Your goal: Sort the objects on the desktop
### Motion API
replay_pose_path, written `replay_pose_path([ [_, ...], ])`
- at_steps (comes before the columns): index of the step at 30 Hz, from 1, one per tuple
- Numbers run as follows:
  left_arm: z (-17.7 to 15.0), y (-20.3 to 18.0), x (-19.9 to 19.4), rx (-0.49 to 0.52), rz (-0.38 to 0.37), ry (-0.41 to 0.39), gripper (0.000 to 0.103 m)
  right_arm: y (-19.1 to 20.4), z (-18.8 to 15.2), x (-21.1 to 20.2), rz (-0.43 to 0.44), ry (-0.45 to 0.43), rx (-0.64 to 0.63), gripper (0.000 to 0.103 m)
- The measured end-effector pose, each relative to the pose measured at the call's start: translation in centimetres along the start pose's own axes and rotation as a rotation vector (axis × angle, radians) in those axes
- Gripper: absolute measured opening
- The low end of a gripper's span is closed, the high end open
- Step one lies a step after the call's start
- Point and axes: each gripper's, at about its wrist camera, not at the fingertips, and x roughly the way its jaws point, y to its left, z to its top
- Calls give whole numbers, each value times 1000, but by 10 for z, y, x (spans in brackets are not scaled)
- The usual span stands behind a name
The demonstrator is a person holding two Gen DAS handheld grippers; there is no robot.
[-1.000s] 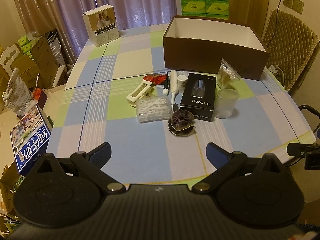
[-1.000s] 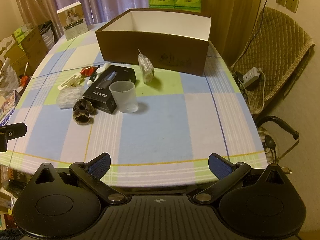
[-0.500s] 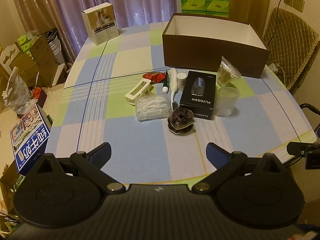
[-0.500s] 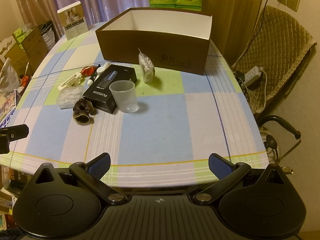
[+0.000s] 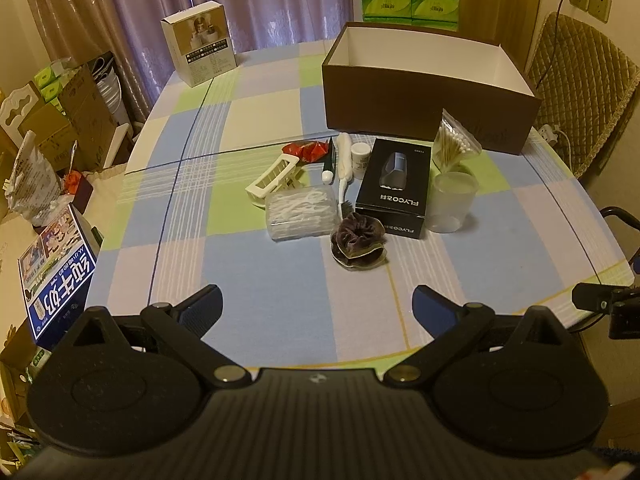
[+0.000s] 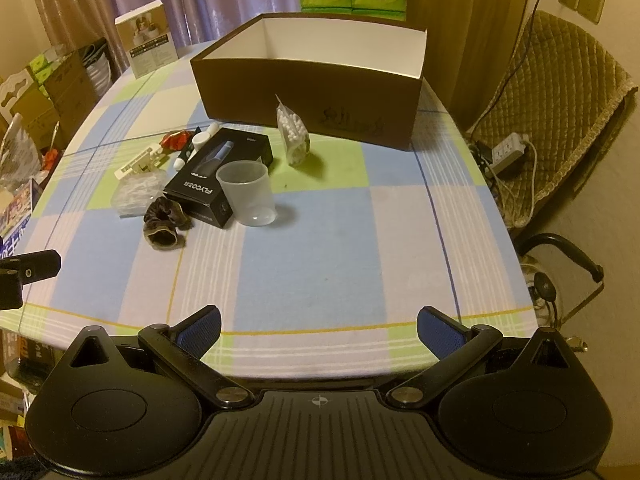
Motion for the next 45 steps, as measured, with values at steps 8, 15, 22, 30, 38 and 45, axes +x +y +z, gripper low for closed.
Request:
replay_pose_path([
  [8, 0, -2, 6, -6, 3, 12, 100, -2, 1, 4, 2, 11, -5, 101],
  [15, 1, -5, 9, -33, 14, 25, 100, -4, 2, 7, 7, 17, -5, 101],
  [22, 2, -3, 15, -33, -1, 14, 102, -6, 4, 9, 14, 13, 0, 101],
  [30, 1, 2, 23, -34, -39, 0, 102, -7, 8, 13, 40, -33, 7, 101],
  [38, 2, 6, 37, -2, -84, -36, 102, -9, 14, 25, 82, -58, 22, 101],
  [45, 4, 6, 60, 54, -115, -54, 95, -9, 19, 38, 92, -62, 37, 101],
])
